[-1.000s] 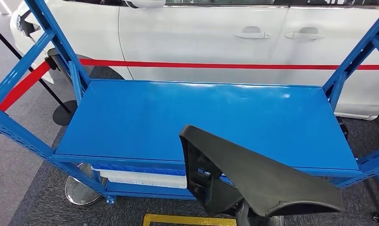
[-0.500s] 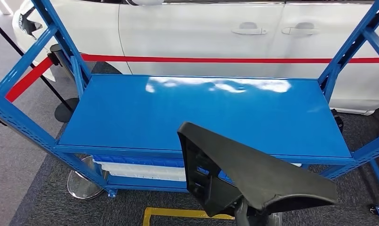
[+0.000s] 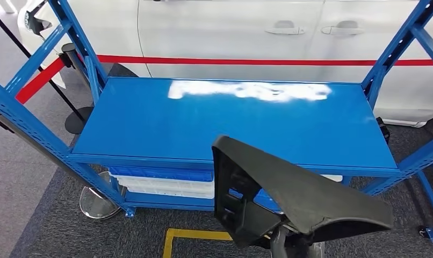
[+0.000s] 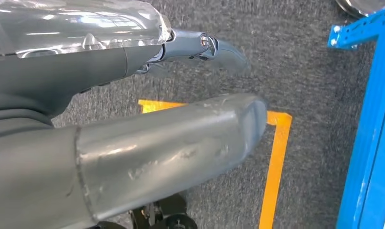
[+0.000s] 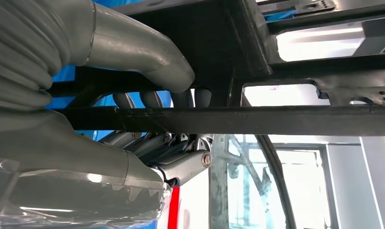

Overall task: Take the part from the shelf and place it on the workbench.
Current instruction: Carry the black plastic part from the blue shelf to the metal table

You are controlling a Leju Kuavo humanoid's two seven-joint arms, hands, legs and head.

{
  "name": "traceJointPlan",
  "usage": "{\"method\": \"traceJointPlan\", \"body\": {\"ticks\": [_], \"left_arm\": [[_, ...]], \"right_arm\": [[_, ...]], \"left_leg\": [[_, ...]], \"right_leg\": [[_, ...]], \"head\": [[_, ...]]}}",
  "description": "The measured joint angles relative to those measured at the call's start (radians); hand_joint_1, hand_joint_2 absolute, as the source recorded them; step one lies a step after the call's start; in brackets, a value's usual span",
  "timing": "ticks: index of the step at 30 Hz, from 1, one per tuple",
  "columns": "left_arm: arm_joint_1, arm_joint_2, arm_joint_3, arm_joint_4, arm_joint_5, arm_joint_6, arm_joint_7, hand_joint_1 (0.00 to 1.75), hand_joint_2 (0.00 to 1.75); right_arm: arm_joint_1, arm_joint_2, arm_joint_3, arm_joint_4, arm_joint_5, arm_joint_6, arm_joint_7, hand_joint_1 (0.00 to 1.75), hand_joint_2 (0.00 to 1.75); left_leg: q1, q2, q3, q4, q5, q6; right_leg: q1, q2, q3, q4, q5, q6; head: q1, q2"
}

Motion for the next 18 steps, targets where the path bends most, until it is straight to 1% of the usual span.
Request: {"method": "traceJointPlan", "body": {"ticks": [1, 2, 3, 4, 5, 6, 7, 8, 9, 10, 11, 12, 13, 14, 15, 16, 17, 18], "left_arm": [[0.000, 0.001, 0.000, 0.000, -0.001, -0.001, 0.000, 0.00, 0.00], [0.001, 0.002, 0.000, 0.000, -0.002, -0.002, 0.000, 0.00, 0.00], [0.001, 0.002, 0.000, 0.000, -0.003, -0.003, -0.001, 0.00, 0.00], [0.001, 0.004, 0.000, 0.000, -0.005, -0.004, -0.001, 0.00, 0.00], [0.001, 0.005, 0.000, 0.000, -0.006, -0.005, -0.001, 0.00, 0.00], [0.001, 0.006, 0.000, 0.000, -0.007, -0.005, -0.001, 0.00, 0.00], [0.001, 0.007, 0.000, 0.000, -0.007, -0.006, -0.001, 0.00, 0.00], [0.002, 0.007, 0.000, 0.000, -0.008, -0.006, -0.001, 0.00, 0.00], [0.002, 0.007, 0.000, 0.000, -0.008, -0.006, -0.001, 0.00, 0.00], [0.002, 0.007, 0.000, 0.000, -0.008, -0.007, -0.001, 0.00, 0.00], [0.000, 0.008, 0.000, 0.000, -0.008, -0.007, -0.001, 0.00, 0.00], [-0.001, 0.009, 0.000, 0.000, -0.008, -0.007, -0.001, 0.00, 0.00], [-0.002, 0.010, 0.000, 0.000, -0.009, -0.007, -0.001, 0.00, 0.00], [-0.003, 0.012, 0.000, 0.000, -0.009, -0.007, -0.001, 0.00, 0.00], [-0.002, 0.012, 0.000, 0.000, -0.009, -0.007, -0.002, 0.00, 0.00], [-0.002, 0.013, 0.000, 0.000, -0.009, -0.007, -0.002, 0.00, 0.00], [-0.002, 0.014, 0.000, 0.000, -0.009, -0.007, -0.002, 0.00, 0.00], [-0.003, 0.013, 0.000, 0.000, -0.009, -0.007, -0.002, 0.00, 0.00]], "right_arm": [[0.000, 0.000, 0.000, 0.000, 0.000, 0.000, 0.000, 1.75, 1.75], [-0.001, 0.000, 0.000, 0.000, 0.000, 0.001, 0.000, 1.75, 1.75], [-0.002, 0.001, 0.000, 0.000, 0.000, 0.001, 0.000, 1.75, 1.75], [-0.002, 0.001, 0.000, 0.000, 0.000, 0.001, 0.000, 1.75, 1.75], [-0.002, 0.001, 0.000, 0.000, -0.001, 0.002, 0.000, 1.75, 1.75], [-0.002, 0.001, 0.000, 0.000, -0.001, 0.002, 0.001, 1.75, 1.75], [-0.002, 0.001, 0.000, 0.001, -0.001, 0.002, 0.001, 1.75, 1.75], [-0.002, 0.001, 0.000, 0.001, -0.001, 0.002, 0.001, 1.75, 1.75], [-0.002, 0.001, 0.000, 0.001, -0.002, 0.002, 0.001, 1.75, 1.75], [-0.002, 0.001, 0.000, 0.002, -0.002, 0.002, 0.001, 1.75, 1.75], [-0.002, 0.001, 0.000, 0.002, -0.003, 0.002, 0.001, 1.75, 1.75], [-0.002, 0.001, 0.000, 0.002, -0.003, 0.002, 0.001, 1.75, 1.75], [-0.002, 0.001, 0.000, 0.002, -0.004, 0.002, 0.001, 1.75, 1.75], [-0.002, 0.001, 0.000, 0.002, -0.004, 0.002, 0.001, 1.75, 1.75], [-0.003, 0.001, -0.001, 0.002, -0.004, 0.002, 0.001, 1.75, 1.75], [-0.003, 0.001, -0.001, 0.002, -0.004, 0.002, 0.001, 1.75, 1.75], [-0.003, 0.001, -0.001, 0.002, -0.004, 0.002, 0.001, 1.75, 1.75], [-0.003, 0.001, -0.001, 0.002, -0.004, 0.002, 0.000, 1.75, 1.75]], "left_leg": [[0.002, -0.001, -0.003, 0.002, 0.001, -0.006], [0.004, -0.001, -0.009, 0.011, -0.009, -0.012], [0.005, -0.002, -0.021, 0.039, -0.033, -0.017], [0.007, -0.002, -0.040, 0.086, -0.070, -0.022], [0.008, -0.002, -0.064, 0.152, -0.113, -0.027], [0.009, -0.002, -0.087, 0.219, -0.149, -0.030], [0.009, -0.002, -0.100, 0.267, -0.169, -0.032], [0.009, -0.002, -0.096, 0.281, -0.171, -0.032], [0.009, -0.002, -0.069, 0.249, -0.153, -0.029], [0.008, -0.002, -0.025, 0.184, -0.125, -0.025], [0.007, -0.002, 0.023, 0.104, -0.103, -0.018], [0.003, -0.002, 0.059, 0.039, -0.084, -0.012], [0.000, -0.002, 0.079, 0.000, -0.076, -0.007], [-0.004, -0.002, 0.085, -0.016, -0.075, -0.002], [-0.007, -0.002, 0.082, -0.016, -0.068, 0.002], [-0.005, -0.002, 0.080, -0.021, -0.061, 0.007], [-0.003, 0.000, 0.079, -0.026, -0.053, 0.013], [0.000, 0.002, 0.075, -0.031, -0.043, 0.020]], "right_leg": [[-0.001, -0.001, -0.003, -0.002, 0.006, -0.008], [-0.001, -0.003, -0.006, -0.004, 0.012, -0.016], [-0.003, -0.005, -0.012, -0.006, 0.019, -0.024], [-0.005, -0.006, -0.018, -0.008, 0.025, -0.029], [-0.004, -0.007, -0.026, -0.007, 0.030, -0.032], [-0.002, -0.008, -0.034, -0.006, 0.035, -0.033], [-0.001, -0.009, -0.041, -0.004, 0.040, -0.033], [0.001, -0.009, -0.048, -0.002, 0.044, -0.033], [0.002, -0.009, -0.054, 0.001, 0.047, -0.032], [0.003, -0.009, -0.058, 0.004, 0.049, -0.031], [0.004, -0.009, -0.062, 0.007, 0.051, -0.029], [0.005, -0.009, -0.064, 0.010, 0.054, -0.025], [0.005, -0.009, -0.066, 0.011, 0.057, -0.021], [0.005, -0.010, -0.067, 0.012, 0.060, -0.015], [0.005, -0.010, -0.067, 0.010, 0.065, -0.008], [0.005, -0.010, -0.068, 0.010, 0.067, -0.001], [0.004, -0.008, -0.071, 0.015, 0.061, 0.005], [0.004, -0.006, -0.079, 0.033, 0.042, 0.011]], "head": [[0.000, 0.000], [-0.001, 0.000], [-0.003, 0.000], [-0.006, 0.000], [-0.009, 0.000], [-0.010, 0.000], [-0.010, 0.000], [-0.010, 0.000], [-0.010, 0.000], [-0.010, 0.000], [-0.010, 0.000], [-0.010, 0.000], [-0.010, 0.000], [-0.010, 0.000], [-0.011, 0.000], [-0.011, 0.000], [-0.010, 0.000], [-0.009, 0.000]]}}
